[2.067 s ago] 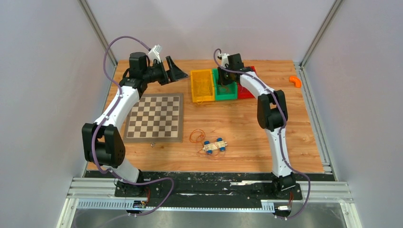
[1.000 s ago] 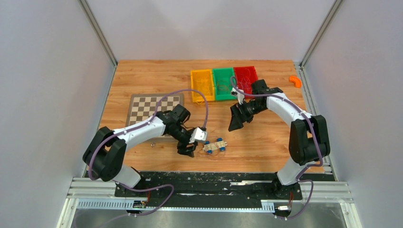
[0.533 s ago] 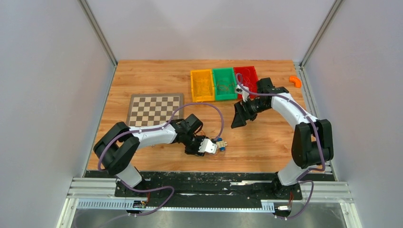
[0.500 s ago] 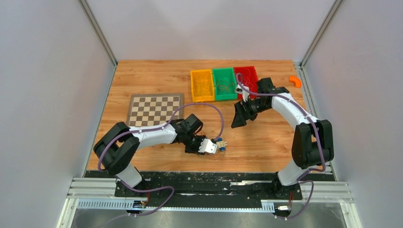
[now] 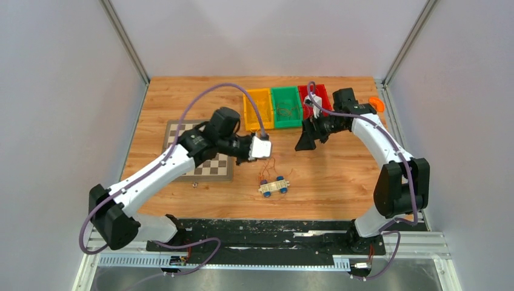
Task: Untangle the cables
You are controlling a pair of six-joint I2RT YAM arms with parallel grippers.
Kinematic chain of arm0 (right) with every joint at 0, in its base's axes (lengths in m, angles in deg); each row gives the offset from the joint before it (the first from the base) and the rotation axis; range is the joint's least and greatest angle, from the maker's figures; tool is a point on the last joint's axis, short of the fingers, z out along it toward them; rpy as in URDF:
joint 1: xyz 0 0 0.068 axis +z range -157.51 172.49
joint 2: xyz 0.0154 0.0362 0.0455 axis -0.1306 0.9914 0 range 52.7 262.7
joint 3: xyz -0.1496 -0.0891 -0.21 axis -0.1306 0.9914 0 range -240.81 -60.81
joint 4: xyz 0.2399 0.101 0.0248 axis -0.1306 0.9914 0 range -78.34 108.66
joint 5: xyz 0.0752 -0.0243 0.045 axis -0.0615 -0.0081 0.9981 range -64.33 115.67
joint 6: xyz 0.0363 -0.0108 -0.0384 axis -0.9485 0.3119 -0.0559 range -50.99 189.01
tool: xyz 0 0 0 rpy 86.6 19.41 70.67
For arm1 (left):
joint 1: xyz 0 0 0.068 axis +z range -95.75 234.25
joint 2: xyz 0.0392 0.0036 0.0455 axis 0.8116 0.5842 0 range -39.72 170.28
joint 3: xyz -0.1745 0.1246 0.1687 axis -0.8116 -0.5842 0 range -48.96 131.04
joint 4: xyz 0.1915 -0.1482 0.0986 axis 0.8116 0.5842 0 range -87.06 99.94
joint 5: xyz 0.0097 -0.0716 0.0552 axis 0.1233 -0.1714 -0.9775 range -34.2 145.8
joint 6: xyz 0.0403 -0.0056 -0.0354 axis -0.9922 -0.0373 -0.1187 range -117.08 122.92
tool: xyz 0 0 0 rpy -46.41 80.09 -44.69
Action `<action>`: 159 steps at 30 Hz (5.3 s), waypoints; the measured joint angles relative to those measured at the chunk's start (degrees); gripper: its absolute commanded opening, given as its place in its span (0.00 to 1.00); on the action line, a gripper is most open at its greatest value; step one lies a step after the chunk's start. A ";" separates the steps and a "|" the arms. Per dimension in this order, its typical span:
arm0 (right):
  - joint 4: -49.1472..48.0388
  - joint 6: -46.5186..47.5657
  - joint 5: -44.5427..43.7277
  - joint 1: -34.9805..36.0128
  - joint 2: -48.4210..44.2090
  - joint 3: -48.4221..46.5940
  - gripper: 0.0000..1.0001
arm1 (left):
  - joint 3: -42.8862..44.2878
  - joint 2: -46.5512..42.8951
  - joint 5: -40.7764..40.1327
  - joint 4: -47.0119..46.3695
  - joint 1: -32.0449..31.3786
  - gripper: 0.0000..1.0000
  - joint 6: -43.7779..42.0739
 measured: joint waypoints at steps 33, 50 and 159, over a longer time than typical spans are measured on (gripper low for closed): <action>-22.08 -11.39 5.38 15.82 -9.75 -5.97 0.56 | 10.73 8.46 14.14 -4.15 10.71 0.00 23.74; -29.81 -22.45 1.33 17.09 -7.21 -20.15 0.00 | -5.42 7.43 15.30 -17.27 20.85 0.56 34.27; -49.22 -35.58 -2.71 13.81 -9.31 -7.82 0.00 | -0.11 3.58 16.94 -42.18 30.64 0.93 79.19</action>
